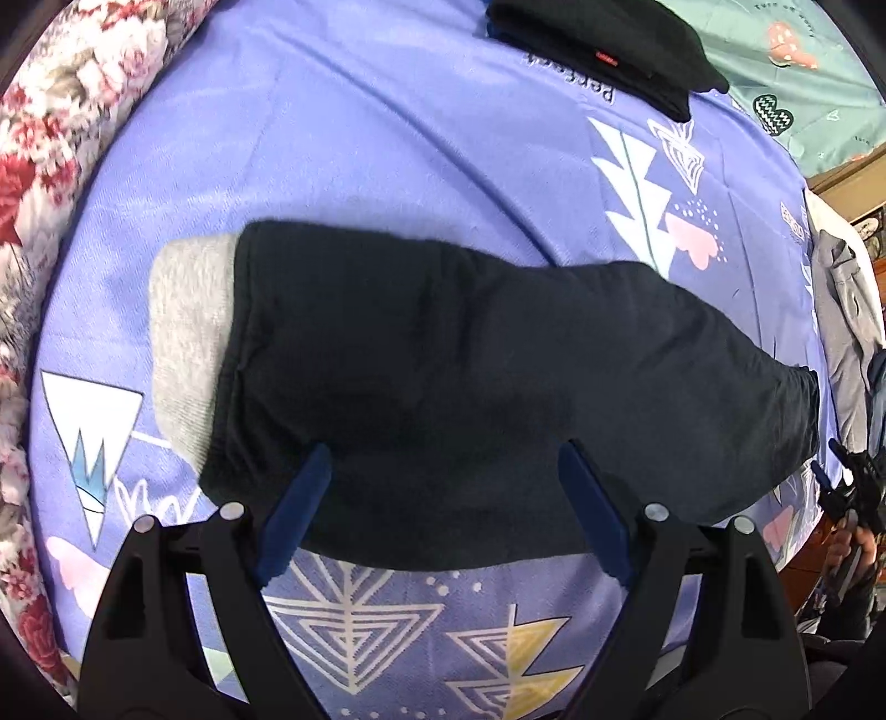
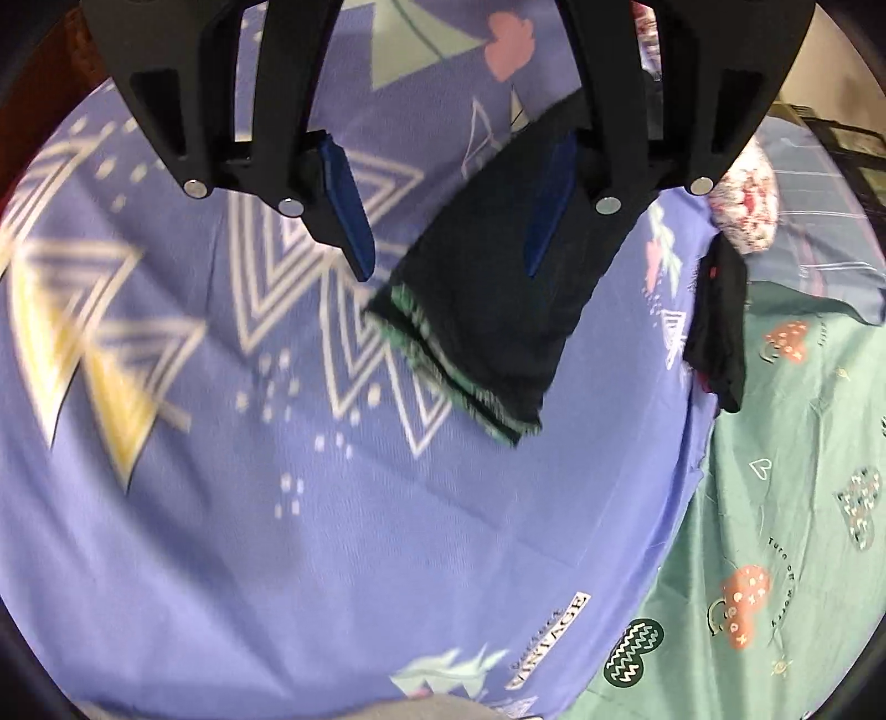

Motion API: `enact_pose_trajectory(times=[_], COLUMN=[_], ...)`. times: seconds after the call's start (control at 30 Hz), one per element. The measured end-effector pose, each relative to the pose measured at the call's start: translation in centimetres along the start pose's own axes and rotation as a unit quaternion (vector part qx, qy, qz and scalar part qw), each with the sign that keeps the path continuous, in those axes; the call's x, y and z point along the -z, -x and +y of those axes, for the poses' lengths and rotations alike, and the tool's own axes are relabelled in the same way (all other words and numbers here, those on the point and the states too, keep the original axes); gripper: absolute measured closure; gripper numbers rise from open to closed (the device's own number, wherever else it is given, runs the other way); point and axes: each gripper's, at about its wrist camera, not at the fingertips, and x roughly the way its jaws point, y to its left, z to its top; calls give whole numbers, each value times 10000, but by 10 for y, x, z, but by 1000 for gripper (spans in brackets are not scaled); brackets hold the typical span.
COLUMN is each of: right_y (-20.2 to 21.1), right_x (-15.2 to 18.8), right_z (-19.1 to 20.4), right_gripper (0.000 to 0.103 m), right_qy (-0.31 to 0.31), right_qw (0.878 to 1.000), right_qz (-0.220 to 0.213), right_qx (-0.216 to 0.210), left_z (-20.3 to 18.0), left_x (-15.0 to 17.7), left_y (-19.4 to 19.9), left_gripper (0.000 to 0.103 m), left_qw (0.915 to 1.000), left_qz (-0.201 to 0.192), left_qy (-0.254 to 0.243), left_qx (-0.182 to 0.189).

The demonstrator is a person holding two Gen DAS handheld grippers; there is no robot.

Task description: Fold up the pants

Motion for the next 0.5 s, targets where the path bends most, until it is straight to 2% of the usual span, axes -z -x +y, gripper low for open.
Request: enact_pose_trajectory(times=[0.13, 0.27, 0.43, 0.5], right_y=[-16, -27, -39, -43], right_x=[0, -5, -12, -14], right_z=[-2, 4, 7, 13], right_gripper=[46, 46, 46, 52], right_qy=[-180, -170, -288, -174], right_qw=[9998, 9996, 9986, 9988], right_qz=[-5, -196, -423, -446], right_qx=[-63, -74, -133, 61], left_z=[2, 0, -8, -13], left_x=[3, 5, 7, 8], left_y=[-7, -5, 3, 3], left_gripper=[18, 18, 18, 17], left_qw=[9999, 9999, 9998, 9998], left_qz=[-13, -30, -67, -86], left_qy=[122, 143, 43, -141], left_qx=[-15, -21, 173, 100])
